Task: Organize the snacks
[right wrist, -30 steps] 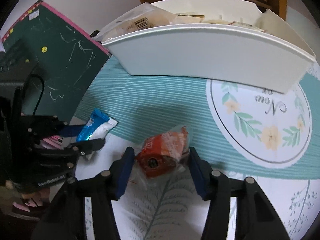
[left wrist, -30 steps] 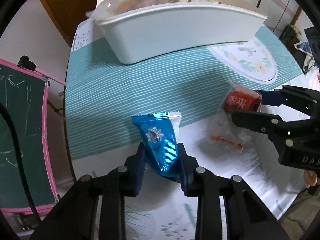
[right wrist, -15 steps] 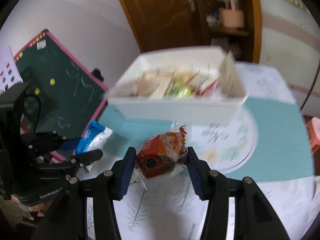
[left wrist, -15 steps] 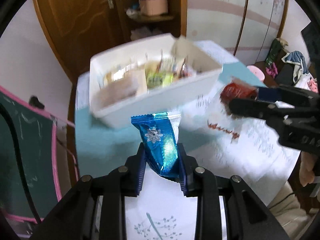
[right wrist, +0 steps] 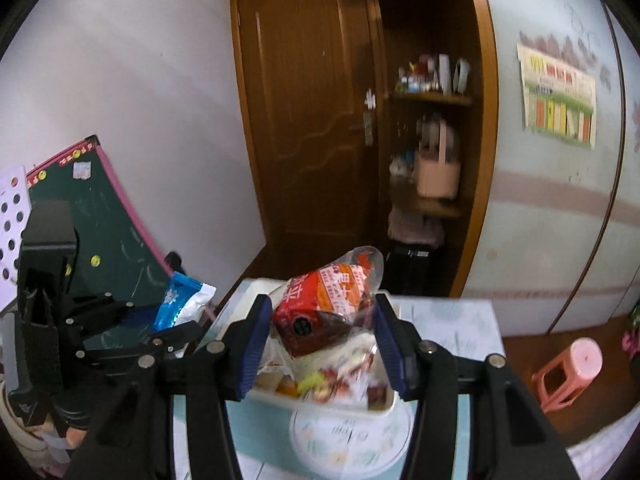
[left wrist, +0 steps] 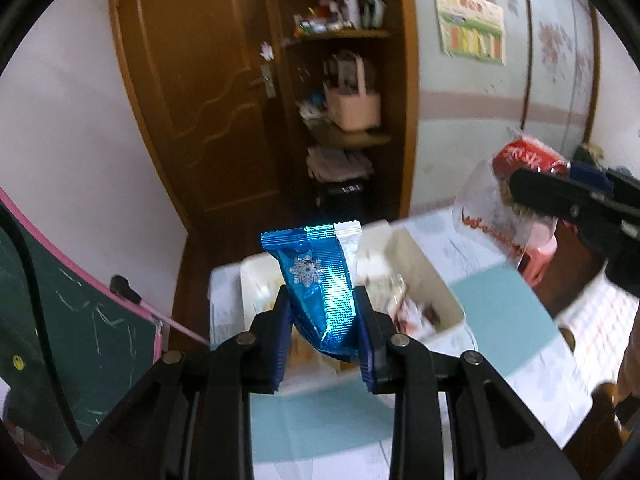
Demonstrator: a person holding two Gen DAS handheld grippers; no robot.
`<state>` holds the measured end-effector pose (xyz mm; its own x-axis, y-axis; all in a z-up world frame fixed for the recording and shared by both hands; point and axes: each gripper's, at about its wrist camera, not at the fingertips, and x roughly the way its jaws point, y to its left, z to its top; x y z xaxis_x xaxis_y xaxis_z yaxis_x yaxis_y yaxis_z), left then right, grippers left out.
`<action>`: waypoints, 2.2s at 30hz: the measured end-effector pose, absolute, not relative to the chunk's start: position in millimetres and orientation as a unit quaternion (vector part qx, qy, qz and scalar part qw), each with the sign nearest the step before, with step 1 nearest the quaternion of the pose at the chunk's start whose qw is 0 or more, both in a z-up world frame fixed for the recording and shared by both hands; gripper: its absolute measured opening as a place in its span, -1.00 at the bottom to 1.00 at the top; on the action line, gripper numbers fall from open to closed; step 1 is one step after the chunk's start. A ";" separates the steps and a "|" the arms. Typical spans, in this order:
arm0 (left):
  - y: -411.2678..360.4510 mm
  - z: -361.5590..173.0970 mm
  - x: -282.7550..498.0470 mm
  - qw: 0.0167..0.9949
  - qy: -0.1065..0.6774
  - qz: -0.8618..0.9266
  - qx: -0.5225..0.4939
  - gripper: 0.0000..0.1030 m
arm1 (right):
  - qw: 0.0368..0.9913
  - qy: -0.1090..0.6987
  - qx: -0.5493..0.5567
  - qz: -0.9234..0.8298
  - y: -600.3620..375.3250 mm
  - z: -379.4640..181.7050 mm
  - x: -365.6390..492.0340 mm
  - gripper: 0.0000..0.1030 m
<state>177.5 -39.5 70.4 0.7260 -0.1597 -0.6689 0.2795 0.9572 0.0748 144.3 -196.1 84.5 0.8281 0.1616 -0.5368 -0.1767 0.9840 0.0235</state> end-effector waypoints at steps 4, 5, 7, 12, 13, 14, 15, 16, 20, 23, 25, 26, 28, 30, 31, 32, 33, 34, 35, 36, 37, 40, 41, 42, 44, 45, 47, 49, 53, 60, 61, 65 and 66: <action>-40.4 72.6 213.7 0.930 0.347 -0.105 0.062 -0.47 | 0.957 0.279 -0.012 0.075 -196.7 90.4 175.6 0.00; -41.8 69.9 221.2 0.929 0.350 -0.102 0.059 -0.47 | 0.957 0.281 -0.009 0.071 -197.4 87.7 183.2 0.00; -45.0 59.8 237.4 0.926 0.360 -0.098 0.052 -0.47 | 0.954 0.294 0.003 0.065 -202.2 81.2 200.6 0.01; -54.4 22.6 273.5 0.917 0.386 -0.088 0.044 -0.45 | 0.942 0.332 0.018 0.055 -213.2 49.1 235.2 0.02; -55.7 15.4 279.6 0.915 0.391 -0.084 0.044 -0.38 | 0.939 0.339 0.018 0.055 -214.0 41.2 239.7 0.04; -57.4 7.3 287.2 0.914 0.397 -0.078 0.044 -0.22 | 0.936 0.347 0.020 0.056 -214.8 34.9 245.1 0.06; -58.3 0.6 290.5 0.913 0.399 -0.075 0.044 -0.06 | 0.932 0.358 0.022 0.057 -216.1 26.9 251.5 0.15; -59.4 -5.4 295.3 0.911 0.403 -0.073 0.044 0.45 | 0.927 0.371 0.024 0.051 -217.3 18.6 257.5 0.17; -60.9 -26.8 308.1 0.906 0.415 -0.072 0.041 0.99 | 0.915 0.399 0.033 0.045 -220.5 -5.8 269.5 0.17; -63.2 -39.6 312.0 0.898 0.432 -0.069 0.045 0.99 | 0.910 0.411 0.032 0.042 -220.3 -17.6 270.7 0.17; -63.1 -42.9 310.4 0.896 0.436 -0.068 0.044 0.99 | 0.908 0.416 0.028 0.041 -220.0 -22.6 269.6 0.17; -63.0 -44.0 309.6 0.896 0.437 -0.068 0.042 0.99 | 0.907 0.418 0.027 0.040 -220.0 -23.9 270.1 0.17; -62.5 -43.7 306.1 0.895 0.439 -0.072 0.036 0.99 | 0.906 0.420 0.033 0.040 -222.8 -24.1 269.7 0.17; -63.4 -41.7 302.2 0.895 0.440 -0.075 0.032 0.99 | 0.906 0.419 0.040 0.038 -224.9 -23.3 266.8 0.17; -64.0 -39.9 299.0 0.895 0.439 -0.076 0.031 0.99 | 0.906 0.419 0.043 0.038 -226.5 -22.3 265.3 0.17; -64.8 -37.4 296.0 0.895 0.438 -0.076 0.030 0.99 | 0.907 0.418 0.045 0.037 -227.4 -21.1 264.4 0.17; -65.1 -34.1 292.6 0.896 0.436 -0.076 0.030 0.99 | 0.907 0.417 0.046 0.036 -228.0 -18.9 262.3 0.17; -65.6 -30.9 288.7 0.898 0.433 -0.077 0.029 0.99 | 0.908 0.415 0.048 0.035 -228.7 -16.2 259.8 0.17; -65.6 -26.9 284.2 0.898 0.431 -0.077 0.027 0.99 | 0.908 0.414 0.050 0.034 -229.4 -14.0 257.5 0.17; -65.5 -23.4 281.6 0.899 0.430 -0.078 0.026 0.99 | 0.910 0.411 0.052 0.034 -230.1 -10.2 252.9 0.17; -66.0 -19.6 276.8 0.900 0.428 -0.079 0.024 0.99 | 0.911 0.409 0.053 0.034 -231.3 -7.7 250.8 0.17; -67.3 -8.0 263.9 0.903 0.422 -0.082 0.022 0.99 | 0.915 0.399 0.053 0.030 -232.9 3.7 238.9 0.17; -67.9 -3.4 257.1 0.904 0.418 -0.082 0.022 0.99 | 0.916 0.397 0.052 0.030 -232.9 6.6 235.4 0.17; -68.4 0.7 251.6 0.906 0.415 -0.082 0.022 0.99 | 0.917 0.394 0.051 0.029 -233.1 10.5 230.3 0.17; -68.8 8.1 239.0 0.908 0.411 -0.080 0.019 0.99 | 0.920 0.388 0.050 0.028 -233.0 18.9 218.2 0.17; -67.7 10.7 232.5 0.909 0.409 -0.080 0.017 0.99 | 0.921 0.385 0.050 0.027 -233.0 22.5 212.3 0.18; -68.1 16.5 215.2 0.911 0.405 -0.081 0.012 0.99 | 0.923 0.380 0.050 0.028 -233.6 28.5 201.4 0.19; -68.0 20.5 201.4 0.911 0.403 -0.084 0.009 0.99 | 0.926 0.373 0.050 0.026 -234.3 33.8 185.8 0.25; -69.1 24.2 159.8 0.914 0.397 -0.088 0.013 0.99 | 0.929 0.364 0.054 0.025 -236.1 37.9 151.1 0.32; -64.2 15.8 84.1 0.921 0.381 -0.071 0.037 0.99 | 0.933 0.355 0.049 0.030 -233.6 29.9 80.3 0.43; -61.5 14.0 74.0 0.922 0.379 -0.070 0.034 0.99 | 0.933 0.354 0.047 0.031 -232.9 27.3 70.2 0.46; -46.8 12.0 43.4 0.923 0.379 -0.068 0.011 0.99 | 0.932 0.360 0.022 0.030 -224.7 14.6 36.1 0.50; -44.0 11.7 37.2 0.923 0.380 -0.065 0.011 0.99 | 0.931 0.363 0.014 0.029 -221.2 10.2 28.7 0.50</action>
<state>37.2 -44.0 11.7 0.7028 -0.1122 -0.7025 0.1289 0.9912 -0.0293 28.7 -221.2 10.2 0.7341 0.0647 -0.6759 -0.0440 0.9979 0.0477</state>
